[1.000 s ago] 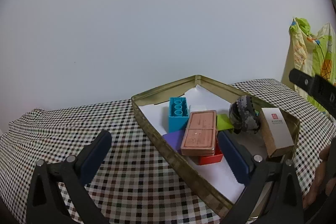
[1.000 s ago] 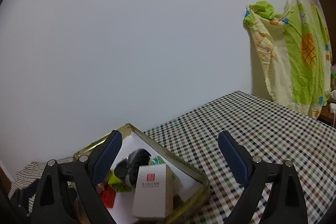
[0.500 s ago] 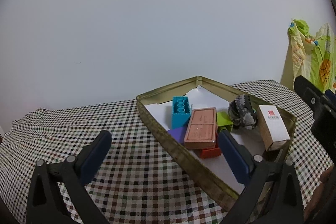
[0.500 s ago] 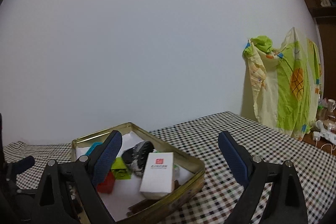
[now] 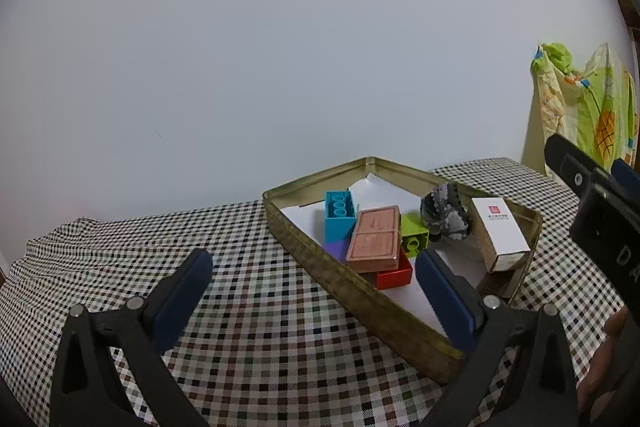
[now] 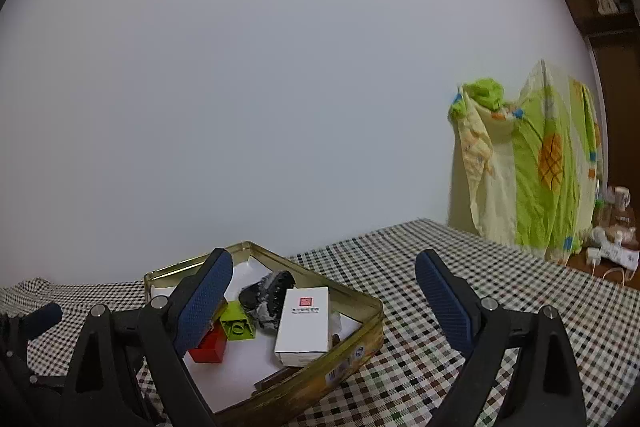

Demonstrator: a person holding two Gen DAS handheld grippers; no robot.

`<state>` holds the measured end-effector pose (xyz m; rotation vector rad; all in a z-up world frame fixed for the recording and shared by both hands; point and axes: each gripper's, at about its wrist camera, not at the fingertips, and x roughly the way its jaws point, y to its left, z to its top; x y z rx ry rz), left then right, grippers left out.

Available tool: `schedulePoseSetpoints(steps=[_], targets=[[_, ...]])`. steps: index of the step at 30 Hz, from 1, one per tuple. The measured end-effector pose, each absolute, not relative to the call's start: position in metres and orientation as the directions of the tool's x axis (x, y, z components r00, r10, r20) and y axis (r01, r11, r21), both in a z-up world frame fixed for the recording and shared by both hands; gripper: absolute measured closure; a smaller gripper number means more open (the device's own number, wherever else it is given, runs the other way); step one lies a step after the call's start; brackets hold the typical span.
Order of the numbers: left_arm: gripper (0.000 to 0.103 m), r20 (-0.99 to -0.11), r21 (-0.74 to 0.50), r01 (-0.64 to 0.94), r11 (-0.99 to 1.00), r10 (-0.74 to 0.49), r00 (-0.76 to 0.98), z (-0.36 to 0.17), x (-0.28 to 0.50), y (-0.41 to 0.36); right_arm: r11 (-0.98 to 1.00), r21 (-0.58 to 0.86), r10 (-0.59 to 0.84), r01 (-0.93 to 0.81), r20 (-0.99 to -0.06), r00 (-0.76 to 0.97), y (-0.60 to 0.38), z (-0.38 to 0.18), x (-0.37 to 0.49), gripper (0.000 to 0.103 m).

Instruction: Organize rigid objects

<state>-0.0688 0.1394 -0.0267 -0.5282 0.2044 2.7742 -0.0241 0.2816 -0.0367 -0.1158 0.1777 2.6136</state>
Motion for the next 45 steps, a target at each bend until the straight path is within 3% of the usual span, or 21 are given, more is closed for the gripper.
schedulePoseSetpoints(steps=[5,14,45], targets=[[0.000,-0.357,0.051,-0.315,-0.948,0.278,-0.892,-0.025,-0.067,0.132,-0.861,0.067,0.501,-0.504,-0.058,-0.863,0.270,-0.033,-0.019,0.008],[0.000,-0.350,0.053,-0.300,-0.952,0.264,-0.899,-0.026,-0.066,0.133,-0.871,0.042,0.488,-0.489,-0.039,-0.872,0.267,-0.032,-0.017,0.008],[0.000,-0.353,0.021,-0.291,-0.957,0.265,-0.898,-0.025,-0.063,0.124,-0.872,0.036,0.487,-0.488,-0.036,-0.873,0.264,-0.036,-0.012,0.008]])
